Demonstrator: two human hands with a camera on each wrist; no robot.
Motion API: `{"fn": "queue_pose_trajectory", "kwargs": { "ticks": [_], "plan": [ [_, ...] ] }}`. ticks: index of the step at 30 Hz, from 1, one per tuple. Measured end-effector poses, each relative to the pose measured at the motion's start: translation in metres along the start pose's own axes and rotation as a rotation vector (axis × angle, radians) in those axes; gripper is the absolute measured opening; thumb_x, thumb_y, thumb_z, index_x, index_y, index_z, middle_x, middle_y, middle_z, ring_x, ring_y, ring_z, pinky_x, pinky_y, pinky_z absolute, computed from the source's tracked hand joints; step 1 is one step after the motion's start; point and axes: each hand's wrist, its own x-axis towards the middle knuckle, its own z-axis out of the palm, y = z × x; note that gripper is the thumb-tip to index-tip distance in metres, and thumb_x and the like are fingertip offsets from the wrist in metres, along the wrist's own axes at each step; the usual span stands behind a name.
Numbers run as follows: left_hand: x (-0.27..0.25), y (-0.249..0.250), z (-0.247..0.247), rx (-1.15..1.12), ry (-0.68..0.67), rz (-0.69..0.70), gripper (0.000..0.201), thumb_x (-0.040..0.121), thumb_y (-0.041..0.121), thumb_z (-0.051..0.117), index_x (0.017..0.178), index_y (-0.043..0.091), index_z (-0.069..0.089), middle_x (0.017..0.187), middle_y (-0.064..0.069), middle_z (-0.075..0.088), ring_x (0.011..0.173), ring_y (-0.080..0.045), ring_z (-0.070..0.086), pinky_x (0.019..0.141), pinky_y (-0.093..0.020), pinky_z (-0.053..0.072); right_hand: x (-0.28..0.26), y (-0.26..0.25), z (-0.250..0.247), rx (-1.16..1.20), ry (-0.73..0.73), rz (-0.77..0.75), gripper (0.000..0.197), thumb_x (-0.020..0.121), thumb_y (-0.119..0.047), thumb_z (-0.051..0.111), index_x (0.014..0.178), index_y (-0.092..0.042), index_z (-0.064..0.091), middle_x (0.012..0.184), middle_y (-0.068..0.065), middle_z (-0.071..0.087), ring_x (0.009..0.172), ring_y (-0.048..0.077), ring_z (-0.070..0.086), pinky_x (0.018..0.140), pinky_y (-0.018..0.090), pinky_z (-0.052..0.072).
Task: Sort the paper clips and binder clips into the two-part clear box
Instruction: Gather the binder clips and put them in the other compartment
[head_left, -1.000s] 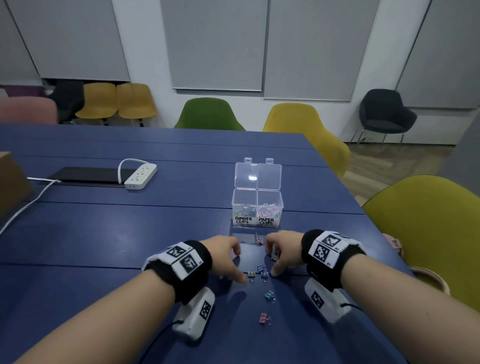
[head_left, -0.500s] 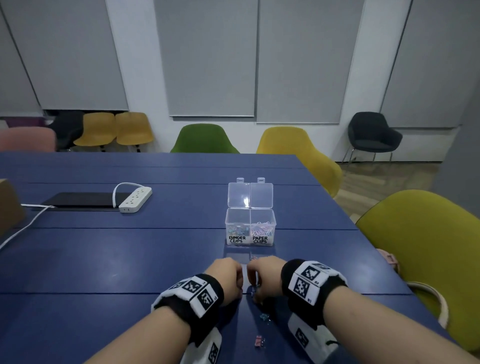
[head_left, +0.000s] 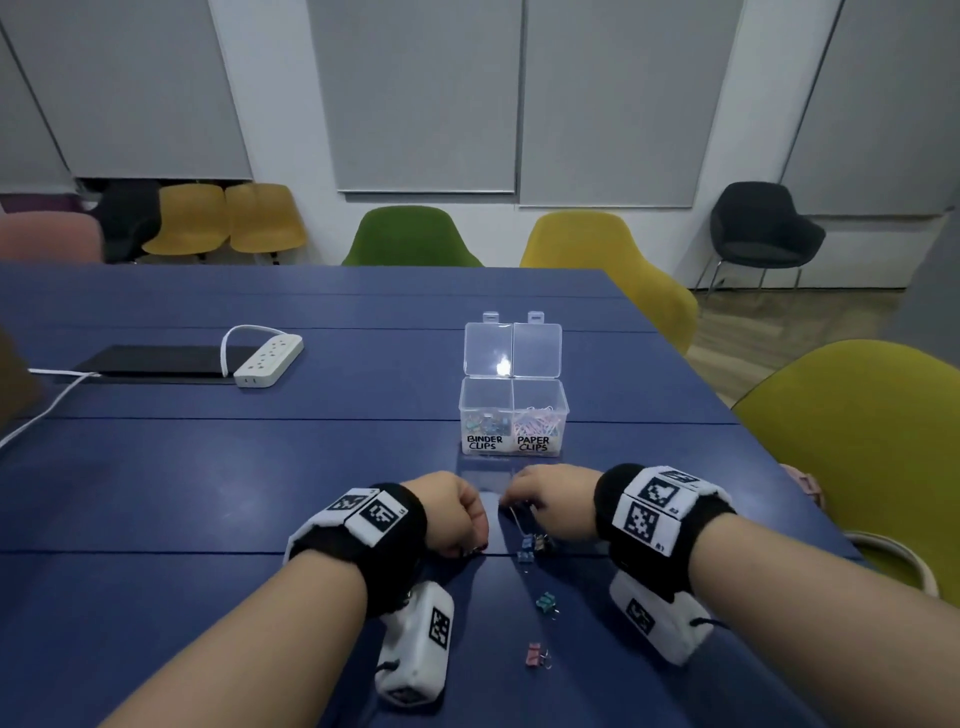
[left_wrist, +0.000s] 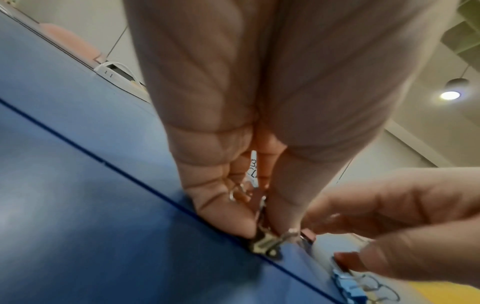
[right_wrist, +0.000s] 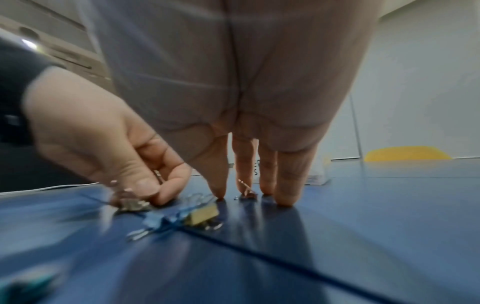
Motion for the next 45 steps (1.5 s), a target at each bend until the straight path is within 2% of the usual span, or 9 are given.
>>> {"fn": "queue_pose_trajectory", "kwargs": {
  "ticks": [4,12,17,20,23,26,32,39,45],
  "plan": [
    [-0.006,-0.001,0.005,-0.084,0.057,-0.012,0.033,0.084,-0.006,0.049,0.061,0.016,0.058,0.053,0.003,0.059,0.047,-0.009,0.051,0.051,-0.018,0.046,-0.028,-0.002,0.014,0.004,0.001,-0.092,0.053,0.086,-0.003,0.047,0.135,-0.022,0.051,0.135,0.005,0.048,0.126,0.025,0.046,0.108,0.035,0.038],
    [-0.029,0.004,0.026,-0.158,0.299,0.013,0.029,0.090,0.002,0.055,0.065,0.016,0.058,0.064,-0.003,0.058,0.056,-0.013,0.053,0.058,-0.023,0.051,-0.071,-0.011,0.032,-0.144,0.029,-0.173,0.049,0.090,-0.003,0.045,0.136,-0.018,0.052,0.140,0.004,0.049,0.127,0.025,0.047,0.103,0.027,0.035],
    [-0.053,0.017,0.045,-0.035,0.222,0.064,0.008,0.088,0.025,0.063,0.082,0.021,0.060,0.075,0.006,0.061,0.065,-0.012,0.057,0.072,-0.029,0.051,-0.092,-0.011,0.038,-0.211,0.028,-0.138,0.036,0.089,-0.001,0.045,0.120,-0.010,0.062,0.119,0.007,0.063,0.111,0.028,0.056,0.094,0.031,0.043],
    [-0.068,0.021,0.054,0.121,0.119,0.041,0.055,0.072,0.047,0.076,0.119,0.026,0.055,0.111,0.001,0.052,0.098,-0.018,0.058,0.085,-0.028,0.051,-0.100,-0.016,0.041,-0.238,-0.021,-0.043,0.031,0.088,-0.005,0.047,0.114,-0.014,0.062,0.111,0.009,0.065,0.106,0.031,0.059,0.091,0.036,0.049],
    [-0.080,0.028,0.064,0.306,0.082,0.072,0.082,0.063,0.044,0.083,0.133,0.029,0.043,0.126,-0.004,0.040,0.107,-0.020,0.053,0.097,-0.034,0.047,-0.109,-0.022,0.041,-0.116,0.048,0.056,0.041,0.085,-0.011,0.055,0.126,-0.015,0.055,0.118,0.010,0.064,0.112,0.032,0.058,0.092,0.039,0.050],
    [-0.084,0.034,0.071,0.417,0.089,0.083,0.074,0.068,0.036,0.082,0.132,0.027,0.045,0.130,-0.005,0.039,0.110,-0.025,0.054,0.095,-0.035,0.048,-0.112,-0.030,0.039,-0.043,0.072,0.087,0.049,0.082,-0.017,0.063,0.130,-0.020,0.054,0.116,0.009,0.066,0.111,0.029,0.059,0.090,0.035,0.051],
    [-0.085,0.038,0.079,0.462,0.087,0.140,0.050,0.078,0.027,0.074,0.122,0.022,0.051,0.126,-0.006,0.041,0.106,-0.028,0.057,0.085,-0.031,0.045,-0.112,-0.054,0.042,-0.225,-0.029,0.136,0.036,0.096,-0.005,0.037,0.129,-0.005,0.051,0.123,0.018,0.059,0.110,0.033,0.055,0.088,0.036,0.045],
    [-0.084,0.046,0.088,0.563,0.080,0.174,0.027,0.087,0.020,0.058,0.112,0.015,0.052,0.113,-0.012,0.045,0.100,-0.036,0.058,0.090,-0.040,0.049,-0.122,-0.064,0.042,-0.236,-0.014,0.145,0.030,0.097,-0.008,0.041,0.120,0.000,0.058,0.125,0.019,0.058,0.118,0.034,0.054,0.093,0.036,0.044],
    [-0.086,0.046,0.081,0.598,0.131,0.195,0.023,0.090,0.013,0.055,0.111,0.008,0.059,0.099,-0.003,0.037,0.103,-0.033,0.056,0.085,-0.030,0.044,-0.130,-0.056,0.042,-0.066,0.045,0.143,0.037,0.090,-0.007,0.051,0.126,-0.011,0.055,0.122,0.013,0.062,0.114,0.030,0.057,0.090,0.034,0.047]
  ]
}}
